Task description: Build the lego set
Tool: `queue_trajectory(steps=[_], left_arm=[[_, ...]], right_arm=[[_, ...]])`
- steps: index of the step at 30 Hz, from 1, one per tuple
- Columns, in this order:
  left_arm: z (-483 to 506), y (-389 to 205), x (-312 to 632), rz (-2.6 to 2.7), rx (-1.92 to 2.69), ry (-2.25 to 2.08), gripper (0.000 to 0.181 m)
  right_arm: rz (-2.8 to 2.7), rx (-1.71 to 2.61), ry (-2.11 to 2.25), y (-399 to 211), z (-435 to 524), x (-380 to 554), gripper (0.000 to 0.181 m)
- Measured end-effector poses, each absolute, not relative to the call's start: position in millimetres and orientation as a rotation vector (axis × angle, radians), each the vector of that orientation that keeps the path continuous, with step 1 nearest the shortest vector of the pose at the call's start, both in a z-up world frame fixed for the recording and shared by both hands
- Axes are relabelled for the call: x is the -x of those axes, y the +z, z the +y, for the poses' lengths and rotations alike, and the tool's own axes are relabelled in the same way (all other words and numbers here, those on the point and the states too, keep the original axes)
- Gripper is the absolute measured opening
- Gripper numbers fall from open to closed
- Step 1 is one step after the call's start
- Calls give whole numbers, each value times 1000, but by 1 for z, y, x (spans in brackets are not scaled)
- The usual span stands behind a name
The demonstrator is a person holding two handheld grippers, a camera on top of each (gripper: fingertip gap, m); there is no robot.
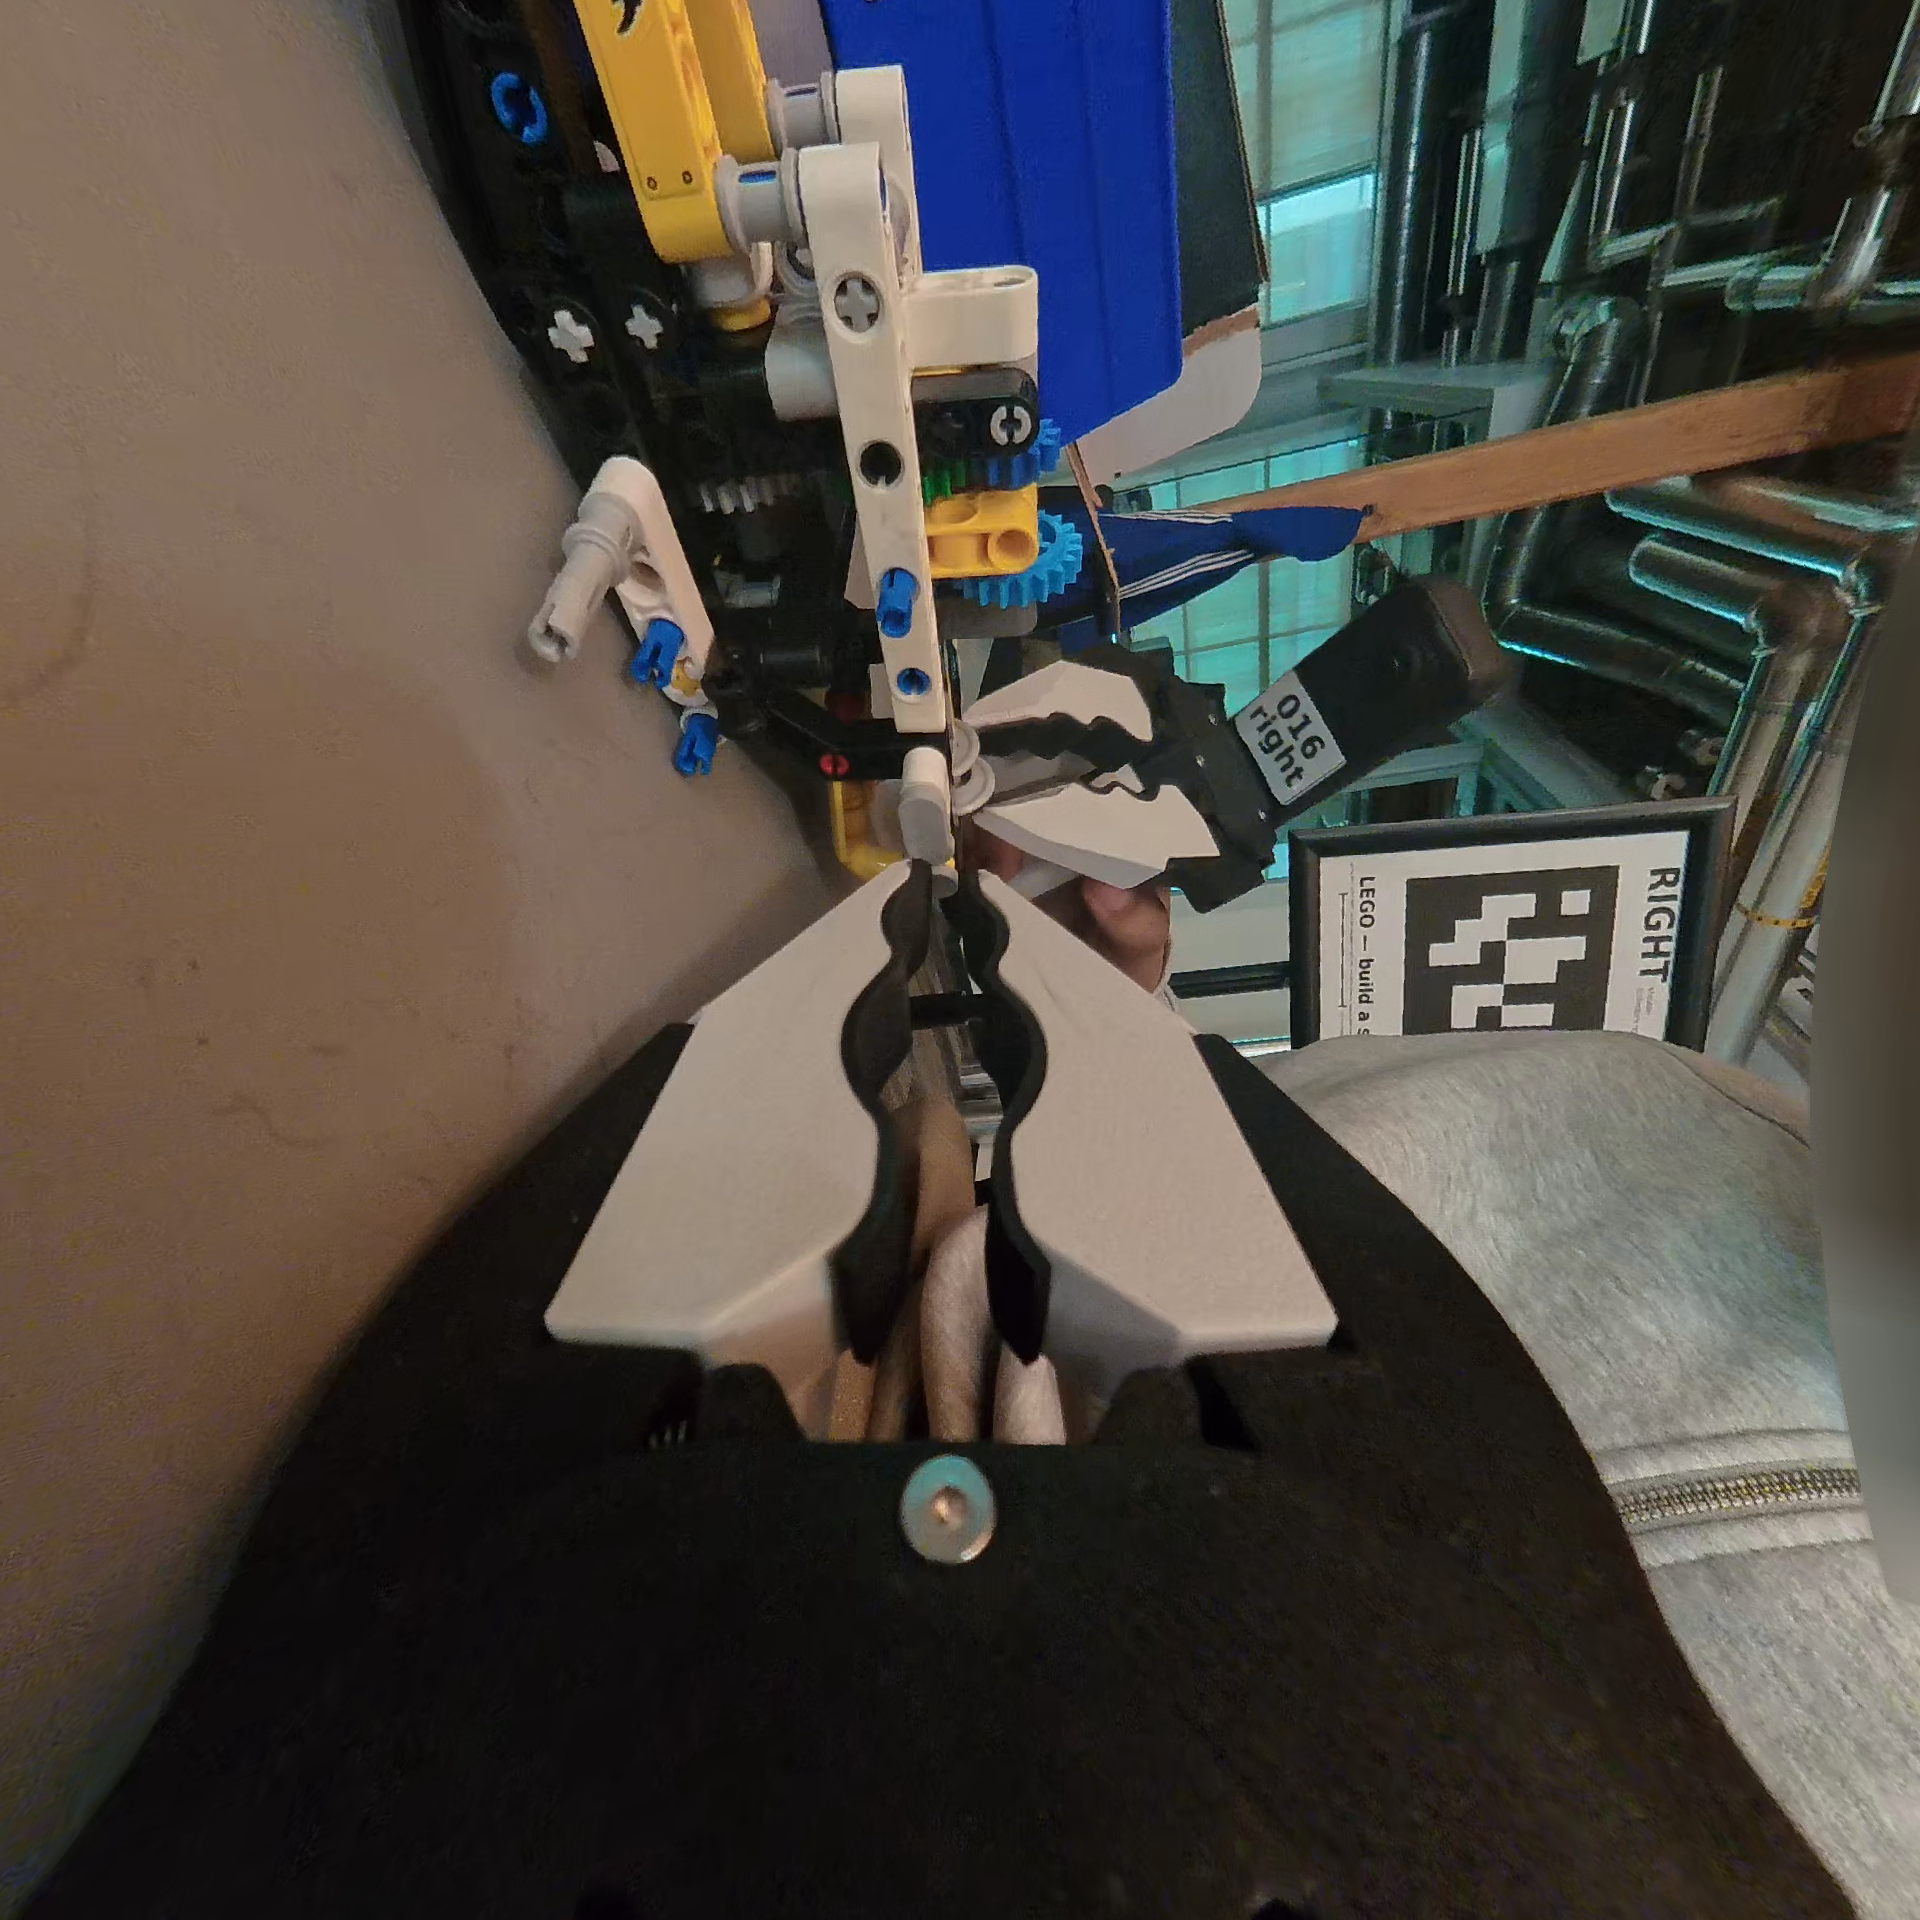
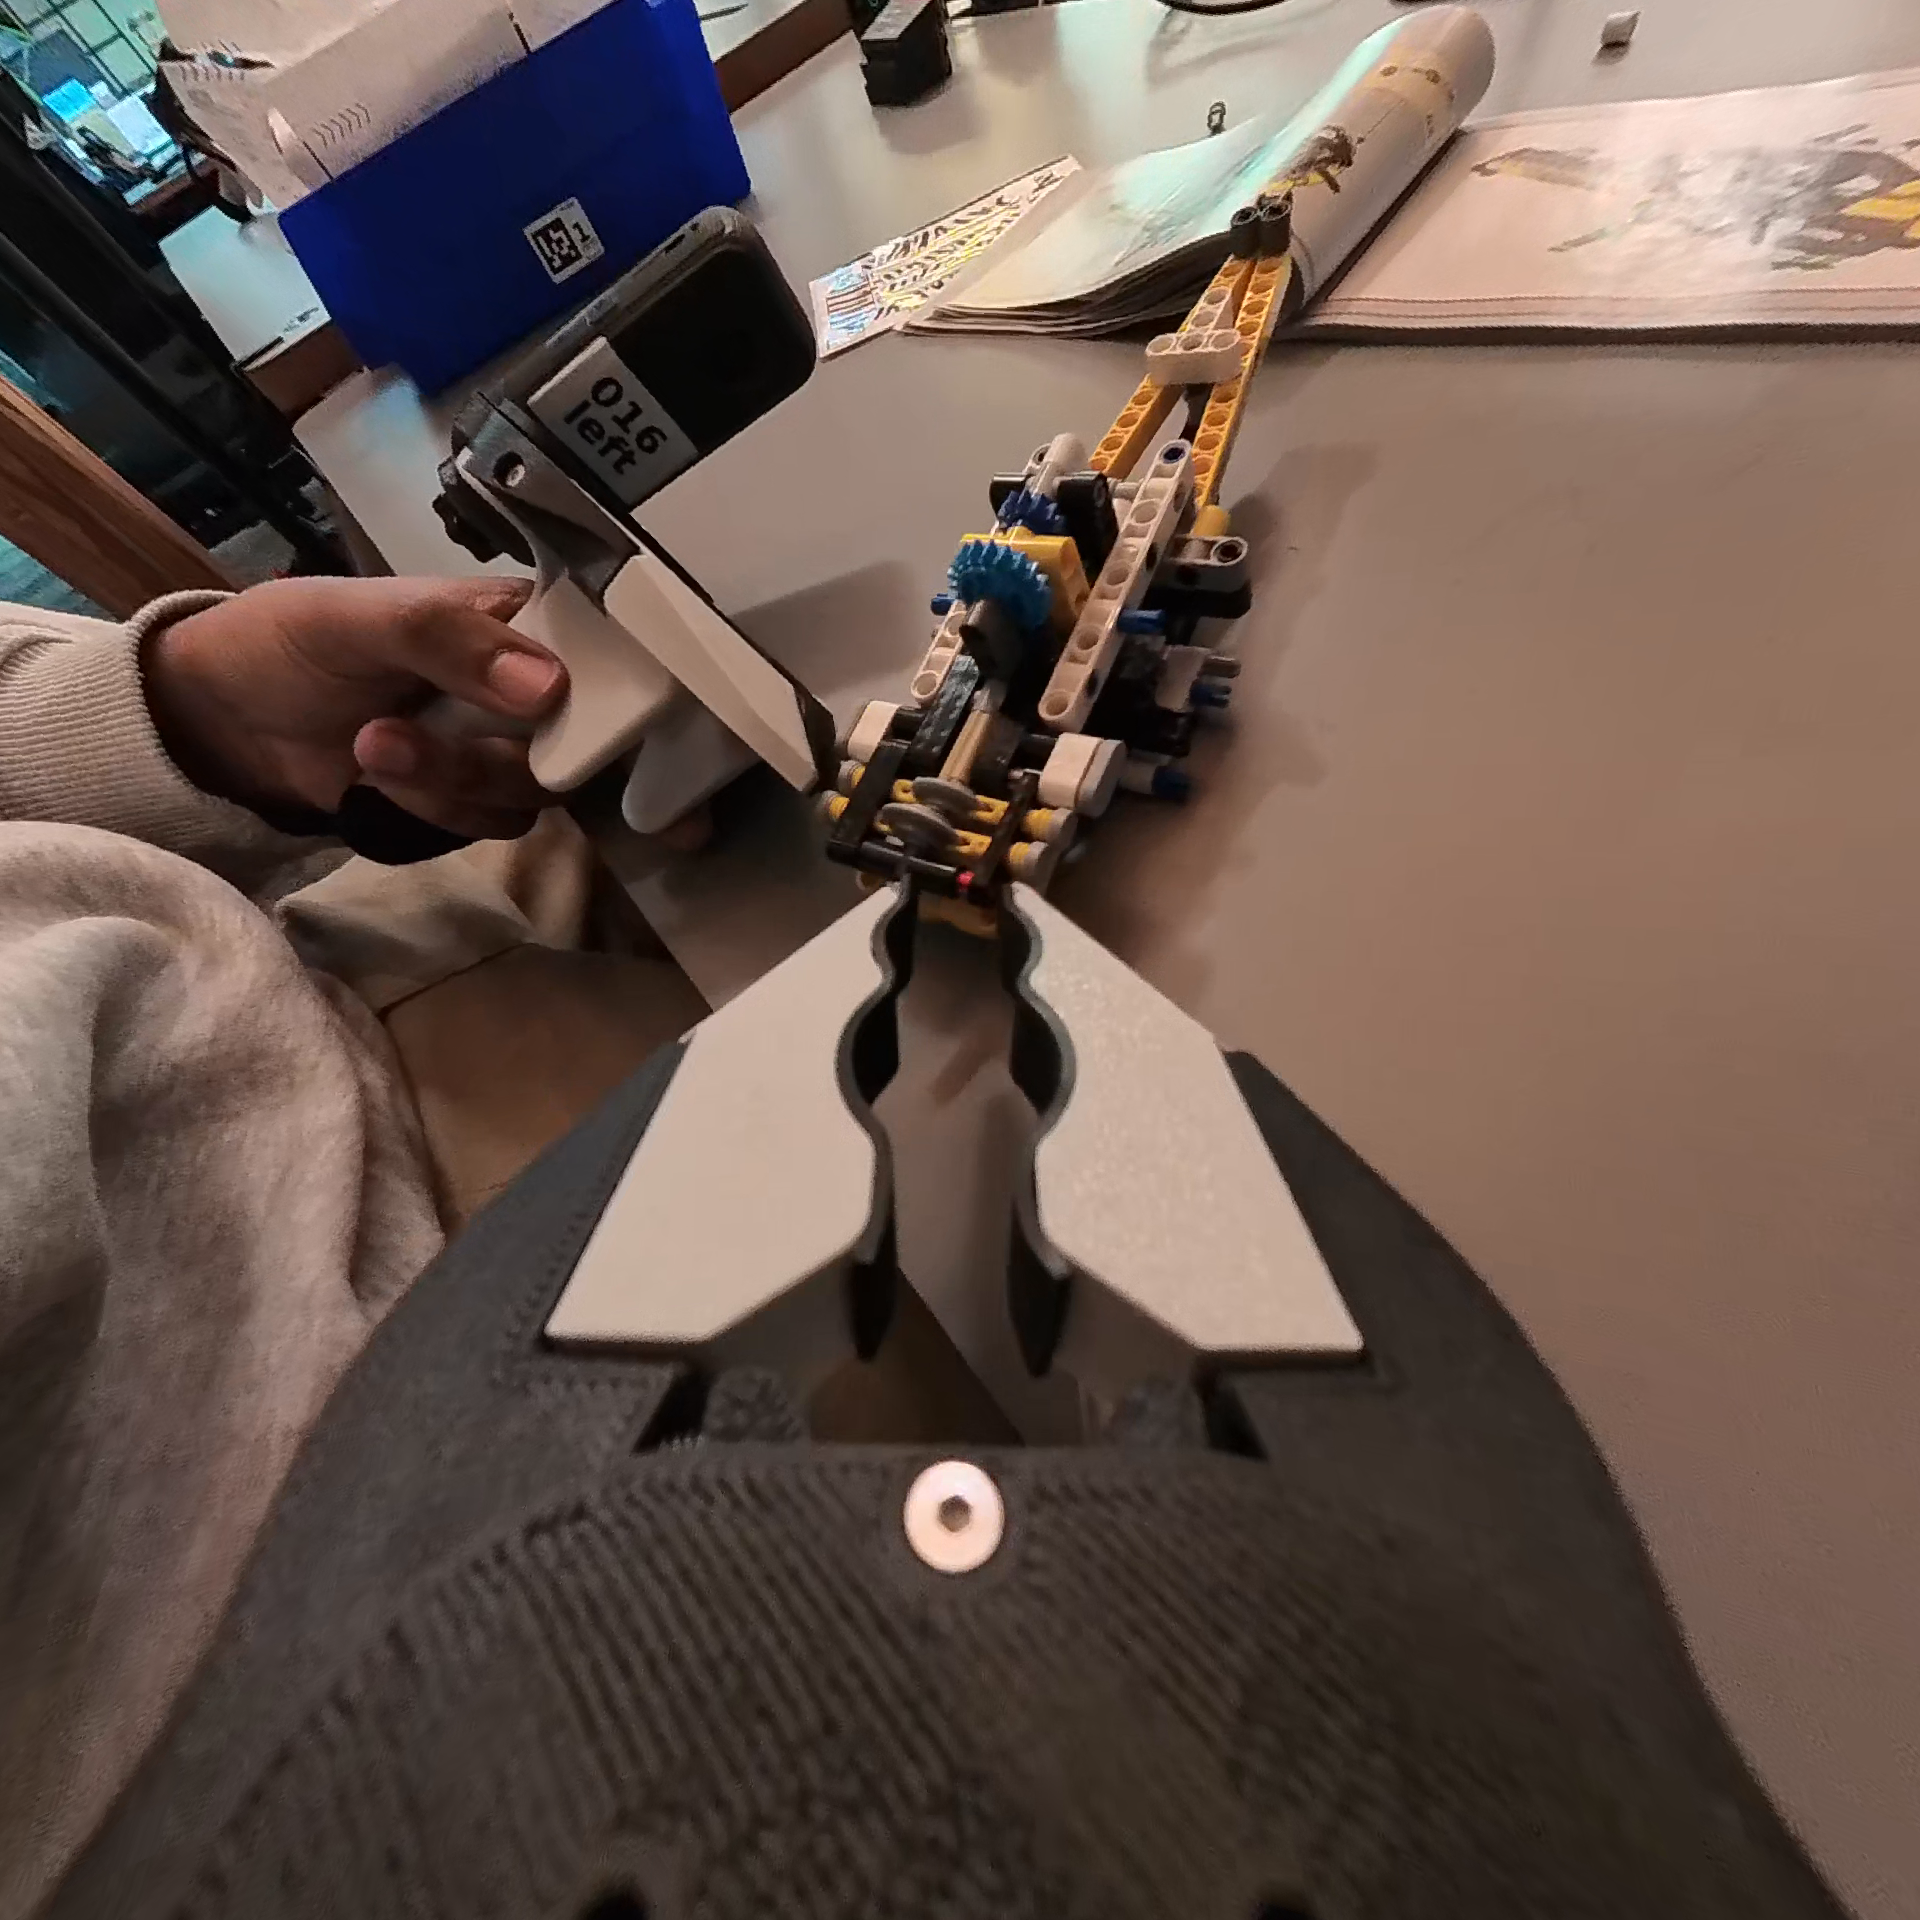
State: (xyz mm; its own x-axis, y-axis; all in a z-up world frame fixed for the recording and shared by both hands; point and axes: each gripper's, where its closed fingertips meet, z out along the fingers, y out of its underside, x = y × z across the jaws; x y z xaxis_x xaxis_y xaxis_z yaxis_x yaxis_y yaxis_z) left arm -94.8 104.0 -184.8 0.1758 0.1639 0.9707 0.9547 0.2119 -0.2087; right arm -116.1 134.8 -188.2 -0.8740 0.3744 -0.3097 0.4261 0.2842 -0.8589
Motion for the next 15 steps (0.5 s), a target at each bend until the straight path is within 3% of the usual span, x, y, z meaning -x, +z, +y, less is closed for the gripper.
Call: queue_trajectory(steps=[12,15], left_arm=[[109,-191,87,-1202,1386,-642,4],[107,-190,83,-1184,1390,-620,4]], right_arm=[[2451,-899,-1758,-181,153,131,9],[2482,-976,-1864,-173,161,137,15]])
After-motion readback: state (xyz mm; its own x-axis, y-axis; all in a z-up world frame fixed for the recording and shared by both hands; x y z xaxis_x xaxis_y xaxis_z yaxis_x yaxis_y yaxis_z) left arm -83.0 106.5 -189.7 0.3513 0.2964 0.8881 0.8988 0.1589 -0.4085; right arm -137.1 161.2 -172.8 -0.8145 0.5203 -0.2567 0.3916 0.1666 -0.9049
